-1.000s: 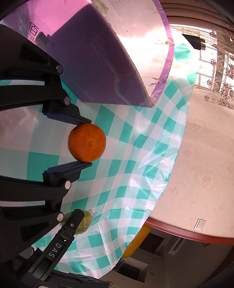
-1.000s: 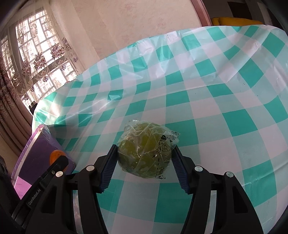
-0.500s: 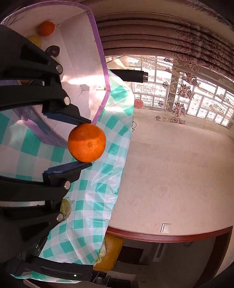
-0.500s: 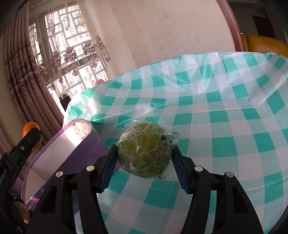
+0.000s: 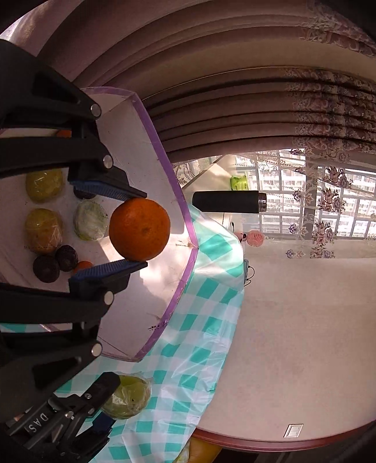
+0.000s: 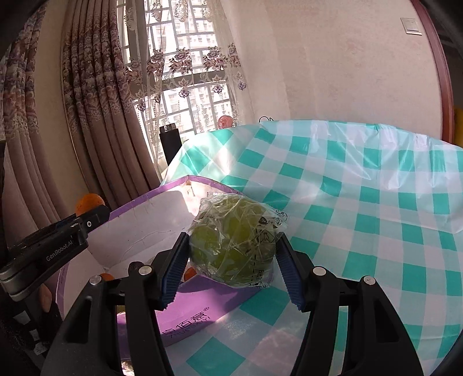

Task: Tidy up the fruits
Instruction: 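Lower both tools into the box and open them to release the fruits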

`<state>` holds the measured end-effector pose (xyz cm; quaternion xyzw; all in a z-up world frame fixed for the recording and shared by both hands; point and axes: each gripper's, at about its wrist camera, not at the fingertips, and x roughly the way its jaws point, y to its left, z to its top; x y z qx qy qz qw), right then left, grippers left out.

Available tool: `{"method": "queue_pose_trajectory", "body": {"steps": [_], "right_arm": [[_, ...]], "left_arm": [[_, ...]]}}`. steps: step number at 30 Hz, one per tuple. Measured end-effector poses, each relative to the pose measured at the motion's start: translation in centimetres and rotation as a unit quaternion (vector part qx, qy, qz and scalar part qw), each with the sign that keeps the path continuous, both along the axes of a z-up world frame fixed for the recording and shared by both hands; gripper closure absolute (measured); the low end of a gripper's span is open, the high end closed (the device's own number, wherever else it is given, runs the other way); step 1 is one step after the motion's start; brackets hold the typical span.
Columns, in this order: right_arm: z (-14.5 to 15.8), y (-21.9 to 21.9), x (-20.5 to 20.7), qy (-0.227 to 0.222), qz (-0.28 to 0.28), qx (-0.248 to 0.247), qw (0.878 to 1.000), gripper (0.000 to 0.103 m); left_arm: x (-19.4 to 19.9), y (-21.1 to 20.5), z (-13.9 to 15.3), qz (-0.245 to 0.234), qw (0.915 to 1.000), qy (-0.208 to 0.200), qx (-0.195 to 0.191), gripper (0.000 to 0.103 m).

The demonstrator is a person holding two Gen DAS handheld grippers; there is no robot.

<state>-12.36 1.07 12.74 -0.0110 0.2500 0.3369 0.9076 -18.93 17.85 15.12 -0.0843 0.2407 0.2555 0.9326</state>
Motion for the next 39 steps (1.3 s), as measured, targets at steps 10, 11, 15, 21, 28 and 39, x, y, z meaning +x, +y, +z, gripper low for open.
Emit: {"method": "queue_pose_trajectory", "body": {"steps": [10,11,15,21,28,39], "right_arm": [[-0.7,8.1,-0.9,-0.010,0.058,-0.090,0.994,0.044],[-0.8,8.8,-0.9,-0.010,0.061,-0.101,0.993,0.044],[-1.8,11.2,-0.4,-0.001,0.069,-0.154,0.986,0.044],[-3.9,13.8,0.4,0.019,0.085,-0.234,0.968,0.044],[-5.8,15.0,0.7,0.043,0.095,-0.278,0.955,0.044],[-4.4,14.3,0.4,0.035,0.072,-0.285,0.955,0.017]], "left_arm": [[-0.8,5.7,-3.0,0.000,0.9949,0.096,-0.032,0.062],[-0.9,6.2,-3.4,0.000,0.9942,0.102,-0.036,0.062],[-0.9,7.3,-4.6,0.000,0.9911,0.123,-0.052,0.062],[-0.5,7.5,-5.7,-0.002,0.9881,0.141,-0.061,0.061],[-0.1,7.4,-6.1,0.001,0.9872,0.146,-0.064,0.057],[-0.7,6.6,-4.6,0.013,0.9920,0.121,-0.034,0.002]]}}
